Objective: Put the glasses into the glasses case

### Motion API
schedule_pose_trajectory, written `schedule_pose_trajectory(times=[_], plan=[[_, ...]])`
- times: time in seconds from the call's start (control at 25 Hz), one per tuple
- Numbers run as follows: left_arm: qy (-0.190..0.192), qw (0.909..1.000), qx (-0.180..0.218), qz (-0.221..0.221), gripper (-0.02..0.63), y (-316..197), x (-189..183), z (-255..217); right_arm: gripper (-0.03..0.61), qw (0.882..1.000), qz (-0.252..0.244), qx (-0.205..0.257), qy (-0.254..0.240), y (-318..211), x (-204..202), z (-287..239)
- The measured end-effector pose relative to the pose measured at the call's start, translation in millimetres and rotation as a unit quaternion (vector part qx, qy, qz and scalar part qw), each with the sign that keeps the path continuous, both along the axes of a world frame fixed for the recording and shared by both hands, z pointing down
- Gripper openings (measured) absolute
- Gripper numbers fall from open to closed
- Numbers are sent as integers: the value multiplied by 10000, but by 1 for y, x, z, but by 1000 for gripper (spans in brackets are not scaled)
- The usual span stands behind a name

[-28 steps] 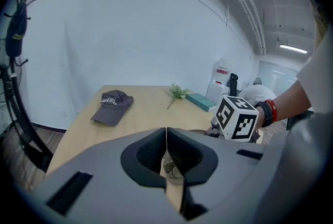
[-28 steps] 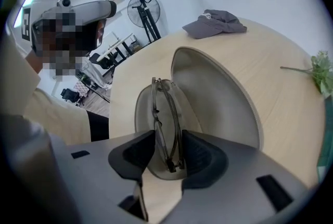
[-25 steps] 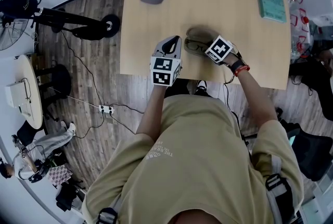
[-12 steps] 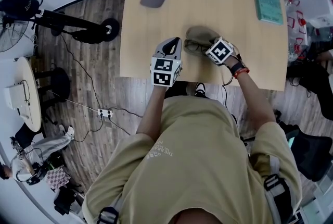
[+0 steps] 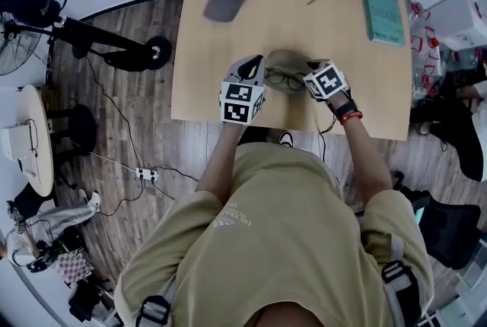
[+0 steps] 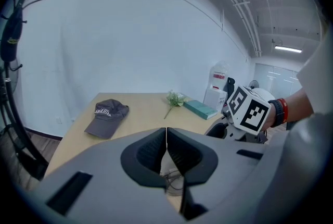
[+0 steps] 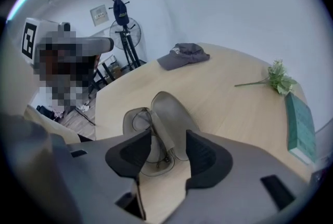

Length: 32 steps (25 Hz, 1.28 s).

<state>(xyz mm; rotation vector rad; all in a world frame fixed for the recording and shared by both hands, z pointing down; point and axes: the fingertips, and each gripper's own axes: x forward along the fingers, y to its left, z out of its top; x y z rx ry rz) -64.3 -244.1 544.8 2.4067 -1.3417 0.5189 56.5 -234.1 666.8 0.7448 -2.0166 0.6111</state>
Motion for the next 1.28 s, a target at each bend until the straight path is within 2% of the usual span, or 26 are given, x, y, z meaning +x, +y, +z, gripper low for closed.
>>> schedule_pose_trajectory(times=[0.16, 0.32, 0.56, 0.72, 0.88, 1.16, 1.28], plan=[[101, 9999, 65, -42, 25, -9, 3, -8, 222, 9990, 417, 89, -167, -6, 12, -22], [164, 9998, 128, -66, 25, -19, 7, -14, 214, 9967, 692, 364, -217, -17, 24, -46], [246, 9993, 292, 51, 25, -31, 20, -32, 189, 9854, 1304, 898, -630, -34, 43, -88], [277, 9984, 454, 166, 25, -41, 29, -49, 188, 9728, 1672, 1316, -916, -43, 47, -119], [360, 9970, 626, 264, 25, -47, 38, -66, 179, 9593, 1908, 1831, -990, -49, 50, -147], [431, 9947, 851, 374, 25, -57, 50, -88, 114, 9199, 2613, 2661, -1213, -60, 67, -194], [477, 9937, 935, 382, 25, -62, 51, -94, 95, 9075, 2785, 2873, -1281, -62, 70, -206]])
